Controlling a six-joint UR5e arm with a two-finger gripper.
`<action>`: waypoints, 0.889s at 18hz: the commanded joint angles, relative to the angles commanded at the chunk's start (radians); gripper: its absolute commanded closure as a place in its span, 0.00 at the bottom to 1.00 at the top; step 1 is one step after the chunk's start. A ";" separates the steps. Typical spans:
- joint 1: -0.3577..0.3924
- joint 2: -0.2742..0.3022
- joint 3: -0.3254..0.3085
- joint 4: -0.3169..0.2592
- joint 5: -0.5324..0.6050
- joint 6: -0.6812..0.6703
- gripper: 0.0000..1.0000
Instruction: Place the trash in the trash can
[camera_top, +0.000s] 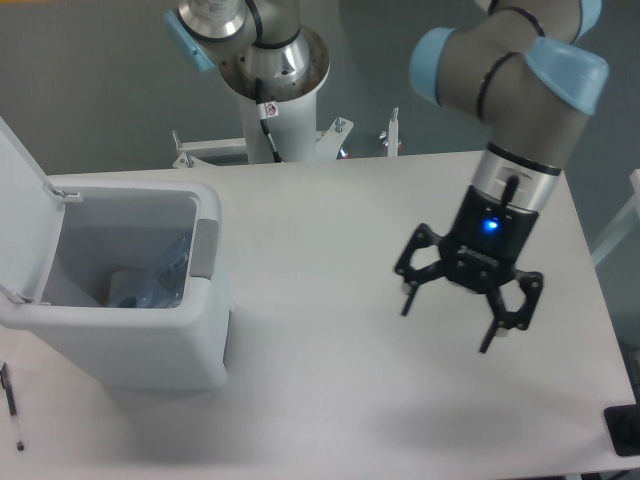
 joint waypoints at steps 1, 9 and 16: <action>-0.002 -0.003 0.008 -0.025 0.054 0.023 0.00; -0.044 -0.025 0.011 -0.101 0.315 0.127 0.00; -0.086 -0.034 -0.024 -0.112 0.450 0.154 0.00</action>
